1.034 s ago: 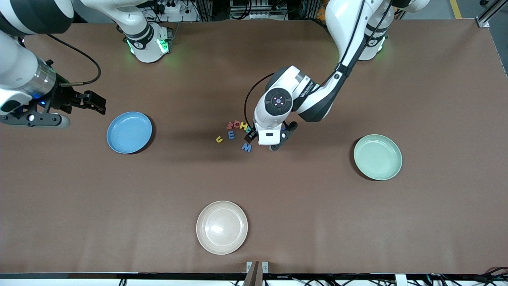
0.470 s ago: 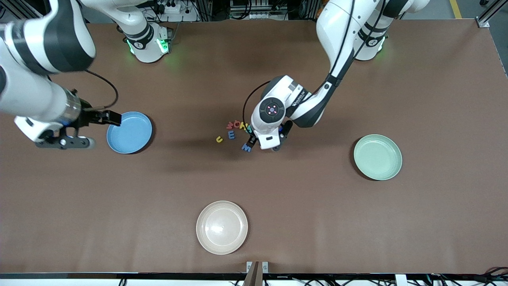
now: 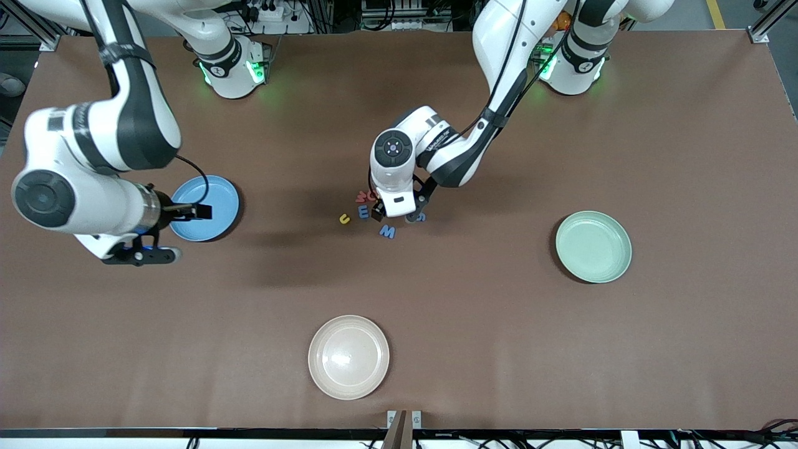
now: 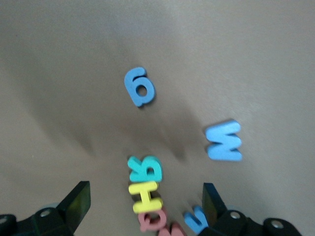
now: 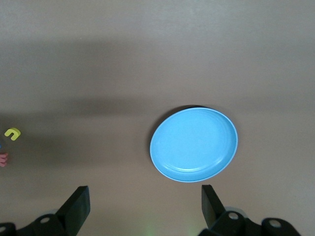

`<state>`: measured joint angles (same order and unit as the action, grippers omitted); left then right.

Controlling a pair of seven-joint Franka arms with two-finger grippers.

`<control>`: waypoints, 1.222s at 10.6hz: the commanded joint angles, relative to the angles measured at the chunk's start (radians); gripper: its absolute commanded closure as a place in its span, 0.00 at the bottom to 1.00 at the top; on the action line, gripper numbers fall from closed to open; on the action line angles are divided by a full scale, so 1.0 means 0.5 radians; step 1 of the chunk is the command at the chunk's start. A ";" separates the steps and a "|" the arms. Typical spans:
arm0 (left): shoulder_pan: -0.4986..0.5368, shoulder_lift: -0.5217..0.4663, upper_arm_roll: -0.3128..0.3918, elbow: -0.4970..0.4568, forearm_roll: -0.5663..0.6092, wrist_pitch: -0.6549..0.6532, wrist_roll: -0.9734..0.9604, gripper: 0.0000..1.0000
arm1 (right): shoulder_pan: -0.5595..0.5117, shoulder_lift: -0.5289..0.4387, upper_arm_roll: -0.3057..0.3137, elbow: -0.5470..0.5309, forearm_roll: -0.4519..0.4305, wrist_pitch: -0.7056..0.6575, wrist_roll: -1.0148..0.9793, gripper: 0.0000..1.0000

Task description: Sort upper and lower case letters into plates

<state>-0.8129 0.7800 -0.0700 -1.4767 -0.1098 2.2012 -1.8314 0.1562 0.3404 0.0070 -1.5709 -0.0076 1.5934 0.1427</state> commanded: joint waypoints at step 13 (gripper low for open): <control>-0.025 0.164 0.008 0.030 0.072 0.172 -0.034 0.00 | 0.086 0.166 -0.005 -0.058 0.350 0.084 0.003 0.00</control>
<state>-0.8165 0.8494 -0.0684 -1.4758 -0.0957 2.2756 -1.8314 0.1863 0.4223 0.0073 -1.5961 0.1436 1.6307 0.1407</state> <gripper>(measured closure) 0.000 0.000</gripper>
